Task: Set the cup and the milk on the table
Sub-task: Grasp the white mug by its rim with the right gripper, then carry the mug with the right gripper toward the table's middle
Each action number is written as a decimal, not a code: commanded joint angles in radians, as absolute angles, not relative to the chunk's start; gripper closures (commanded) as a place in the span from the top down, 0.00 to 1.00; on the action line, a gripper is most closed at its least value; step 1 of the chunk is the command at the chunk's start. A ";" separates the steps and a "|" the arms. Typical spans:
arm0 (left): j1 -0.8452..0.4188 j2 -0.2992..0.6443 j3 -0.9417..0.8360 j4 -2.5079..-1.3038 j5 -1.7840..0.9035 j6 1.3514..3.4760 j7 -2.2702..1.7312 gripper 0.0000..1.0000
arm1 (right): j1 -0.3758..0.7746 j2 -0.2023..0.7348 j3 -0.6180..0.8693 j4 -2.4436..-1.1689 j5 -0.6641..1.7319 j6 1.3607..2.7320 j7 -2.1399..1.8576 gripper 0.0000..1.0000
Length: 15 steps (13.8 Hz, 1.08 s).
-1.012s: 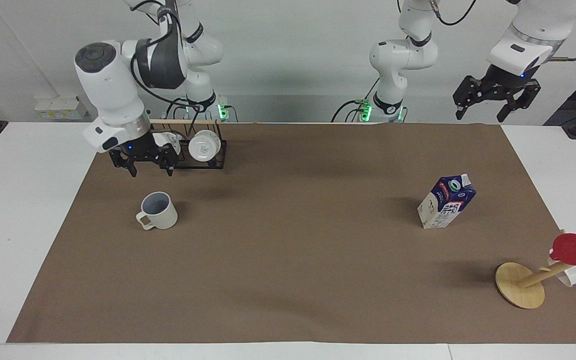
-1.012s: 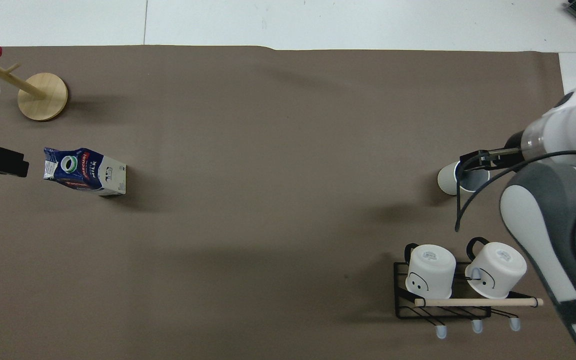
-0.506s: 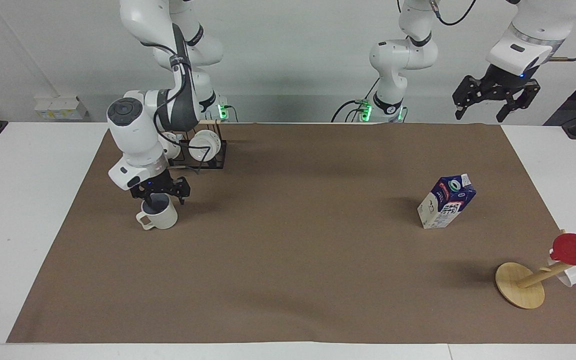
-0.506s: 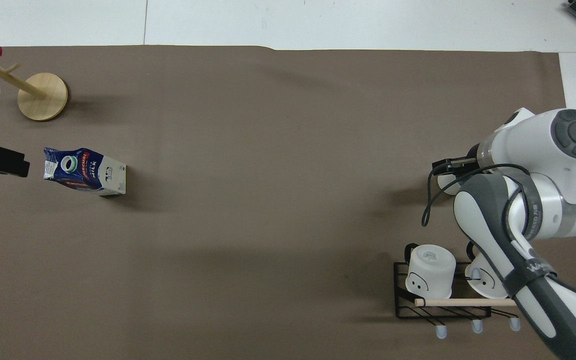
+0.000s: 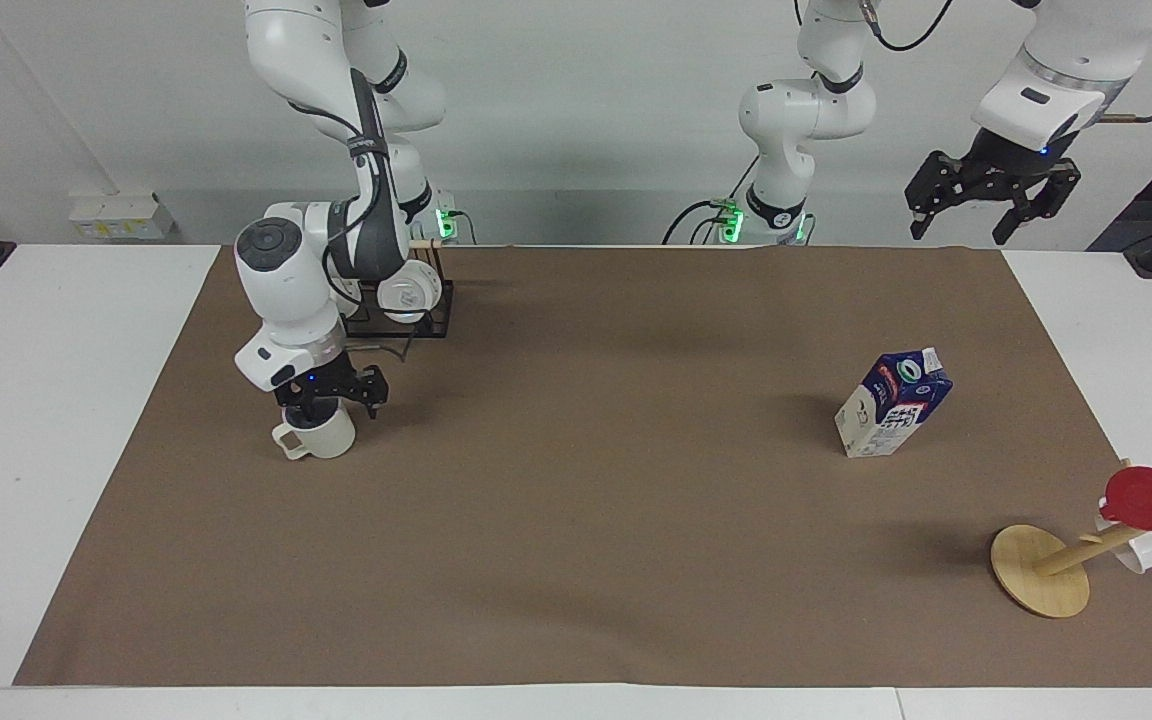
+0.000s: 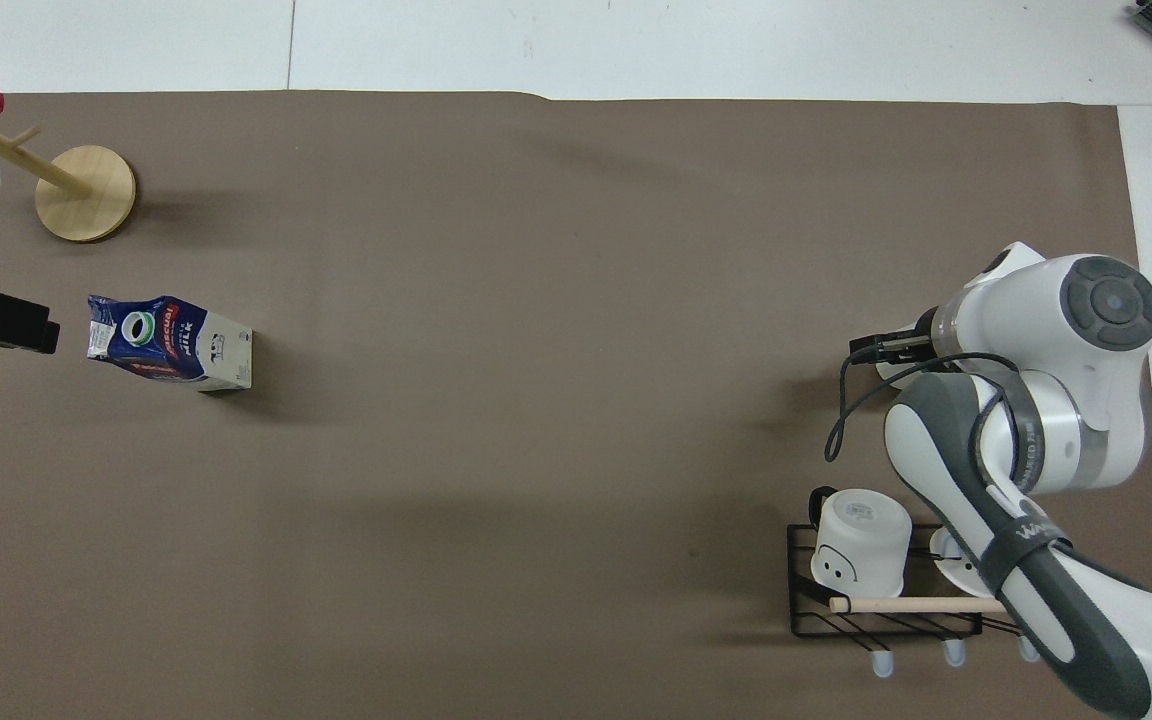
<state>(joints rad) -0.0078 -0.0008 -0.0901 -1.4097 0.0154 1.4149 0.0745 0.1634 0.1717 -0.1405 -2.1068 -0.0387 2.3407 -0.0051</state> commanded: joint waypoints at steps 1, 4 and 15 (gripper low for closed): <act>0.005 -0.031 -0.094 -1.447 0.002 1.431 0.080 1.00 | 0.150 0.170 -0.138 -2.117 -0.046 2.364 -0.020 0.99; 0.005 -0.031 -0.094 -1.447 0.002 1.431 0.080 1.00 | 0.149 0.170 -0.138 -2.117 -0.046 2.364 -0.038 0.60; 0.005 -0.031 -0.092 -1.447 0.002 1.447 0.078 1.00 | 0.193 0.155 -0.137 -2.037 -0.048 2.271 -0.090 0.00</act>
